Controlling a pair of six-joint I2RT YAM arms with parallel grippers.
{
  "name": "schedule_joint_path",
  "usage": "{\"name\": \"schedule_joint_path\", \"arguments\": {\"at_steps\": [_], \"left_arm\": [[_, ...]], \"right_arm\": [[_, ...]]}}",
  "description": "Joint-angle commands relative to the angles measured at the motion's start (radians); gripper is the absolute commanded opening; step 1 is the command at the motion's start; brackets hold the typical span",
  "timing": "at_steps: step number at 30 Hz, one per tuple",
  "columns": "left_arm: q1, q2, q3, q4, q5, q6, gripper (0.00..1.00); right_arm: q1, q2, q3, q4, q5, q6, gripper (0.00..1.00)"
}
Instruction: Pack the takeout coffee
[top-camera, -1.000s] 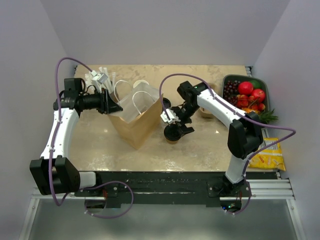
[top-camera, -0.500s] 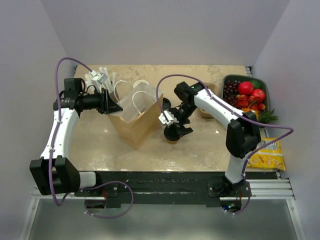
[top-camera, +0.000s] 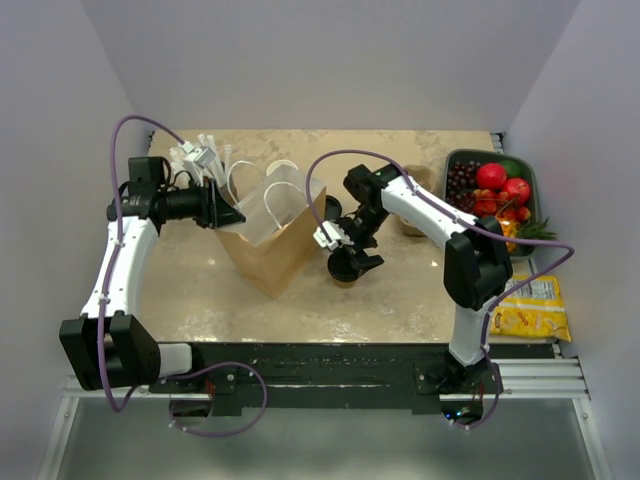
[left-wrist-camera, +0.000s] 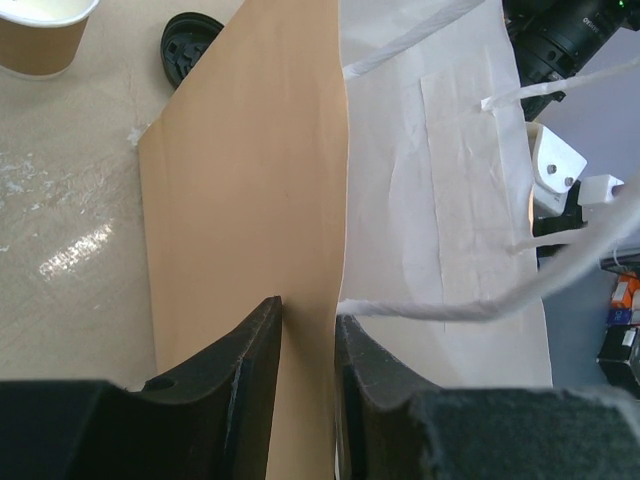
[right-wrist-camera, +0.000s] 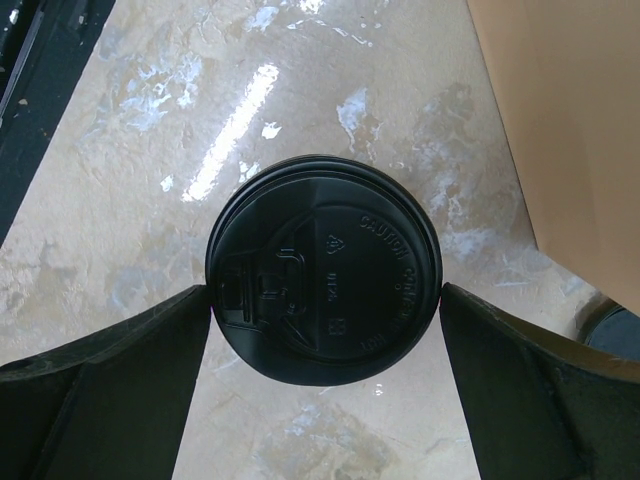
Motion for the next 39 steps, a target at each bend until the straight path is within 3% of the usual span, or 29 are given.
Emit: {"name": "schedule_joint_path", "arguments": {"at_steps": [1, 16, 33, 39], "left_arm": [[0.01, -0.014, -0.019, 0.012, 0.006, -0.009, 0.31], [0.007, -0.003, -0.025, 0.025, 0.012, -0.018, 0.31], [-0.032, -0.008, 0.015, 0.06, 0.034, -0.027, 0.29], [-0.075, 0.001, 0.033, 0.031, -0.078, 0.02, 0.26]], "right_arm": [[0.009, -0.01, 0.039, -0.023, 0.003, -0.002, 0.99], [0.012, -0.053, 0.013, 0.056, 0.015, 0.04, 0.9], [0.01, -0.177, 0.021, 0.011, 0.02, 0.172, 0.75], [0.007, -0.278, 0.048, 0.014, 0.027, 0.268, 0.74]]}}
